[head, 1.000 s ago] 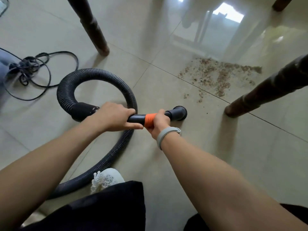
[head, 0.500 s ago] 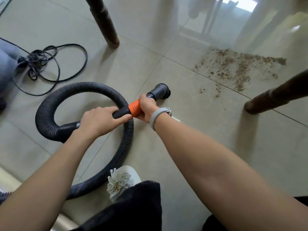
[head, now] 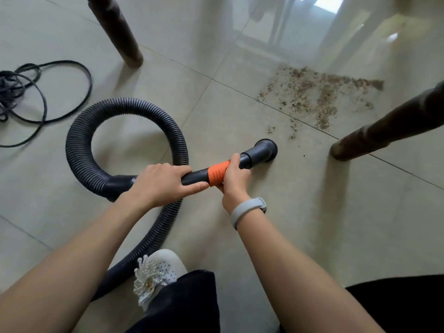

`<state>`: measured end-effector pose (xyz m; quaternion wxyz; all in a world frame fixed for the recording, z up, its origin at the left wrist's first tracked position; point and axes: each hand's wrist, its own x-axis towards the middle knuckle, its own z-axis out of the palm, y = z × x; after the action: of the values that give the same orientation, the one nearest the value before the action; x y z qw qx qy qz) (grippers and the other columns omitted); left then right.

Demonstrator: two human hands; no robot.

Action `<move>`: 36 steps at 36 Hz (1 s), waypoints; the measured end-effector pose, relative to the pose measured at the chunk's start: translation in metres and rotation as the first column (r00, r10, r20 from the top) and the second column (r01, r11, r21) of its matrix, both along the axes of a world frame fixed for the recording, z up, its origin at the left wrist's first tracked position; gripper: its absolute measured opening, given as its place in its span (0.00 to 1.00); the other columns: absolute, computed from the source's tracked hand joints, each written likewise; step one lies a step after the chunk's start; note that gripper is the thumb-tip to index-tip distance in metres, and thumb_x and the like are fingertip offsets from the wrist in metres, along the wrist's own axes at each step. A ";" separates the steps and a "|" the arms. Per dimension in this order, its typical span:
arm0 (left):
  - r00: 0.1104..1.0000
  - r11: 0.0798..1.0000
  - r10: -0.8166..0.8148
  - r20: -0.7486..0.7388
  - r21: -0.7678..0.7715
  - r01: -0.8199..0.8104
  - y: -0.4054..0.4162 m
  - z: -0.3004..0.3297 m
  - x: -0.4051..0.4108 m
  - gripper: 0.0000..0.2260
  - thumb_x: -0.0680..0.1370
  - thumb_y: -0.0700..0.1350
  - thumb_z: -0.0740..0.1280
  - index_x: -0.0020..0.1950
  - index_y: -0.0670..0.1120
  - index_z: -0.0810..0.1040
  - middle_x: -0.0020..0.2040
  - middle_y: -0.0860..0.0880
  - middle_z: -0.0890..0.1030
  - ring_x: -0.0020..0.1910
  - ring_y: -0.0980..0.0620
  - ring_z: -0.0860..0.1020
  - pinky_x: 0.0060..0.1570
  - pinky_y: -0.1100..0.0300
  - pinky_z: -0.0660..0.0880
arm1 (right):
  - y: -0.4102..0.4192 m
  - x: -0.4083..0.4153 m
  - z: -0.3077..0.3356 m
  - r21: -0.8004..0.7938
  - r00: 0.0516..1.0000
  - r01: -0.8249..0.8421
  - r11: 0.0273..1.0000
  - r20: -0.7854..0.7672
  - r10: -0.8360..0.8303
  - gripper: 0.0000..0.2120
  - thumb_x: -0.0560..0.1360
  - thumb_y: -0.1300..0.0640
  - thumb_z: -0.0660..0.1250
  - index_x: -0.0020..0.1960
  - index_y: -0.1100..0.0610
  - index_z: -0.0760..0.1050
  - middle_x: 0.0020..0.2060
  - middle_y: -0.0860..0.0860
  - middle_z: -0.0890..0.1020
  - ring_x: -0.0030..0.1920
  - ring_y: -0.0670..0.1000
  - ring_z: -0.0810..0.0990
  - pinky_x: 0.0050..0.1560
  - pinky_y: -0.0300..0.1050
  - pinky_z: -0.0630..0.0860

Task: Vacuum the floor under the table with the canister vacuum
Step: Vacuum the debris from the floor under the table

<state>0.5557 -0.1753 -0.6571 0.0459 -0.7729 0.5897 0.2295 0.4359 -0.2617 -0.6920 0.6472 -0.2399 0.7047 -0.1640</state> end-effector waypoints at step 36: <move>0.947 0.952 -0.266 0.179 -0.108 0.287 -0.024 -0.010 -0.049 0.25 0.73 0.71 0.49 0.43 0.48 0.63 0.30 0.53 0.68 0.33 0.47 0.72 0.28 0.55 0.56 | -0.054 -0.059 0.010 -0.018 0.951 0.311 0.950 -0.003 -0.311 0.14 0.81 0.49 0.54 0.58 0.60 0.64 0.39 0.58 0.80 0.22 0.51 0.78 0.36 0.46 0.78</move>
<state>0.5072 -0.1992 -0.6666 0.0741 -0.6999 0.7006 0.1175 0.3766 -0.3159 -0.6821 0.6091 -0.1322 0.7342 -0.2691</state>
